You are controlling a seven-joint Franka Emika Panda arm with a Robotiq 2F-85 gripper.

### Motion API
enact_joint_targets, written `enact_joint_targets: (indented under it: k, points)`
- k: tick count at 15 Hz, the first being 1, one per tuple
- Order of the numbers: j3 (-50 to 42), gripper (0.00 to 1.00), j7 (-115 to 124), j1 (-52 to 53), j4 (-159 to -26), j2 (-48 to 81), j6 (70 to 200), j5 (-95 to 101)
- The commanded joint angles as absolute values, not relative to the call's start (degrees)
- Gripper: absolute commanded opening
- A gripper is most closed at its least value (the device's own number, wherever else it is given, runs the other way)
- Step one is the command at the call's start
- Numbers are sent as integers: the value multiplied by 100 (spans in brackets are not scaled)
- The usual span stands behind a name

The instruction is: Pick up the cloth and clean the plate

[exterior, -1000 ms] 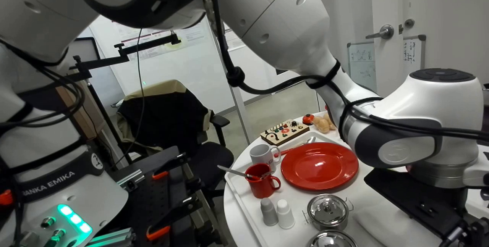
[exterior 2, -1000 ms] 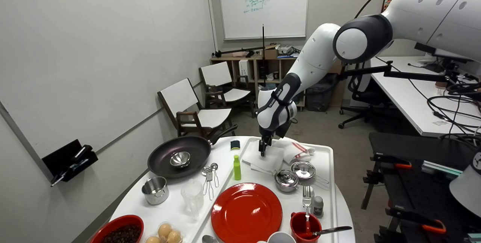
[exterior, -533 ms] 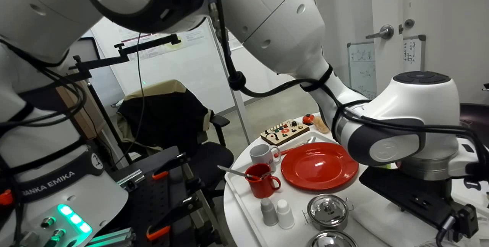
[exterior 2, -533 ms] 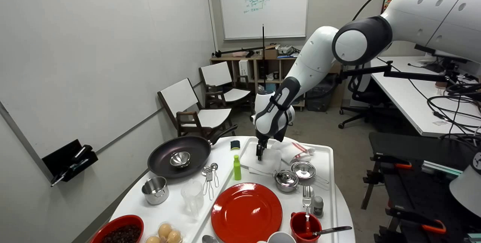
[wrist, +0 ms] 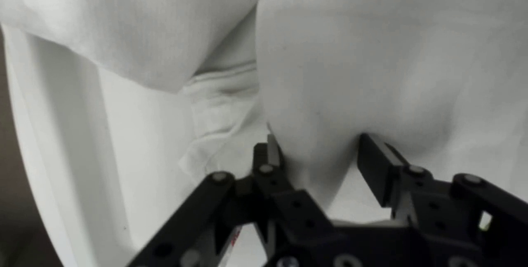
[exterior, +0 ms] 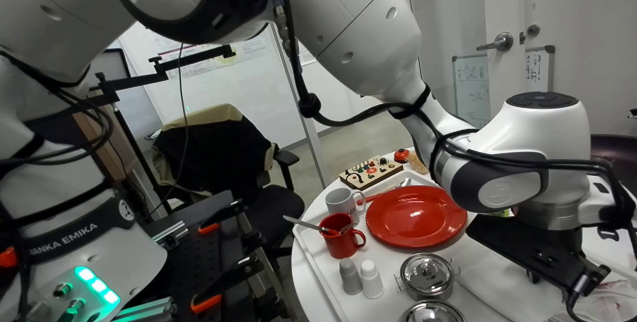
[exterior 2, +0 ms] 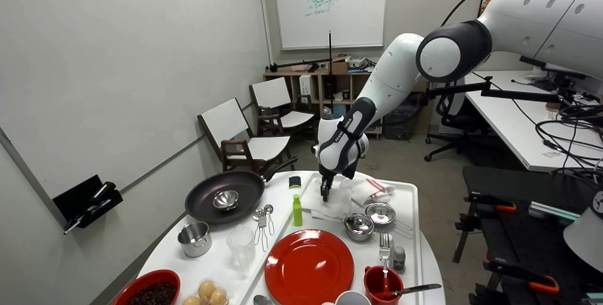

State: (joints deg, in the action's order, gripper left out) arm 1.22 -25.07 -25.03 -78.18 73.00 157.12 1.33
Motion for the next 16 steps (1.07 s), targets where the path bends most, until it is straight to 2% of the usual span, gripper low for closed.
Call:
enact_joint_targets:
  k: [1,3,5,7,16]
  points:
    - [243,20,-2658,-2605,-7892,7269,15839,219]
    - [303,4,-2733,-2662,-7925,7240,15854,212]
    - [379,0,-2840,-2732,-7982,7189,15848,208]
    - [440,3,-2948,-2807,-8167,7039,15937,212]
    - [845,3,-3529,-3472,-10229,5223,16961,334]
